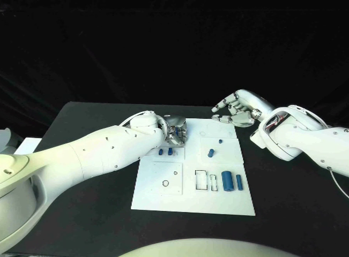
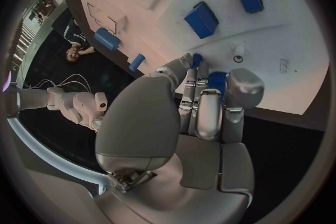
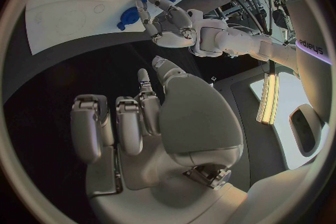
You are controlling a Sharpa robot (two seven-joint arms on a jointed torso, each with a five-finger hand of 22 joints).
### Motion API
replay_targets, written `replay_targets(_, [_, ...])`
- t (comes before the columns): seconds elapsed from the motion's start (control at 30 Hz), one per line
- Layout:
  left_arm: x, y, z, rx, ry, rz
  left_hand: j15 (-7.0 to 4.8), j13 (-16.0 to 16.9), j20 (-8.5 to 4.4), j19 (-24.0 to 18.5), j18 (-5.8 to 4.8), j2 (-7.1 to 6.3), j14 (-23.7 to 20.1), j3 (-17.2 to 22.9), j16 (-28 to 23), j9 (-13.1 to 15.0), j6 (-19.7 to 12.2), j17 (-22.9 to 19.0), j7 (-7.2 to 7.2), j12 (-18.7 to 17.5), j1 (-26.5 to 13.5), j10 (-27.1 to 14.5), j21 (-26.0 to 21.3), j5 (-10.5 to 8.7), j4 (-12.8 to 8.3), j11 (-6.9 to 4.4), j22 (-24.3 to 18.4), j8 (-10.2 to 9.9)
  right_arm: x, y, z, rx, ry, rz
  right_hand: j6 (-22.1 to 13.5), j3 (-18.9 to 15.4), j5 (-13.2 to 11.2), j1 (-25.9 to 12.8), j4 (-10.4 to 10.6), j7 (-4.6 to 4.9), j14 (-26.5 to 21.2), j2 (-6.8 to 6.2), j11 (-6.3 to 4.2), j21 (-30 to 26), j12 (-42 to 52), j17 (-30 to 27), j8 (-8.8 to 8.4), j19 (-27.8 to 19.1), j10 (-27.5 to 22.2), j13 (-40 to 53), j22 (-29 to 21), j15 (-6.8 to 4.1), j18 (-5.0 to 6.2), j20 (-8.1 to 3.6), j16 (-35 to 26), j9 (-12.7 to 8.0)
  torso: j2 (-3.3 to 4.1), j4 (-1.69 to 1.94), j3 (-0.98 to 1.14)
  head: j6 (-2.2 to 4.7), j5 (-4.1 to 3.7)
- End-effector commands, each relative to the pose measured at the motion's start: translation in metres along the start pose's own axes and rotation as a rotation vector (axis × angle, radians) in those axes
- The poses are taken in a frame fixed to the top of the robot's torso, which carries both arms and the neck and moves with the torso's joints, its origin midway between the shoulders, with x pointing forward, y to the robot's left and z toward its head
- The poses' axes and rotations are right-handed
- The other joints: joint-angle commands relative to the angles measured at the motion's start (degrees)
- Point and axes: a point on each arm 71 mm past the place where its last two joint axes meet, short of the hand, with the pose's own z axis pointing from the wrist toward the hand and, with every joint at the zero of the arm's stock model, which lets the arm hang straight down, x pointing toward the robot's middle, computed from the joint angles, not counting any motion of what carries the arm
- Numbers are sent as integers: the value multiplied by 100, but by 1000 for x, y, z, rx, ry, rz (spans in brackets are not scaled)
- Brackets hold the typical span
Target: Assemble the parts on the task board
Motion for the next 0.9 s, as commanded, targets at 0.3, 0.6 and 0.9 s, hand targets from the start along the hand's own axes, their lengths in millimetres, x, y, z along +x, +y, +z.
replay_targets(0.3, [9, 1, 3, -24, 48, 8, -13, -6, 10, 34, -116, 4, 139, 210, 5, -34, 47, -43, 22, -166, 10, 63, 48, 11, -74, 24, 45, -124, 1, 2, 0, -11, 12, -2, -21, -44, 18, 58, 0, 6, 558, -5, 9, -34, 0, 1344, 16, 199, 143, 922, 749, 29, 117, 16, -28, -9, 9, -6, -9, -17, -12])
replay_targets(0.6, [12, 2, 3, -38, 59, 10, -6, 2, 19, 37, -126, 17, 135, 358, 15, -49, 64, -62, 40, -250, 29, 108, 103, 17, -141, 33, 113, -180, 1, 2, 0, -11, 12, -2, -21, -44, 18, 58, 0, 6, 558, -5, 9, -34, 0, 1344, 16, 199, 143, 922, 749, 29, 117, 16, -28, -9, 0, 1, 0, -37, -18])
replay_targets(0.9, [7, 5, 0, -28, -5, -1, -12, 22, 16, 51, -147, 91, 137, 812, 60, -51, 222, -66, 63, -403, 96, 346, 237, 21, -356, 30, 270, -239, 1, 2, 0, -12, 11, -2, -21, -44, 18, 58, 0, 6, 558, -5, 9, -34, 0, 1344, 16, 199, 143, 922, 749, 29, 117, 16, -28, -9, -4, -3, -2, -36, -27])
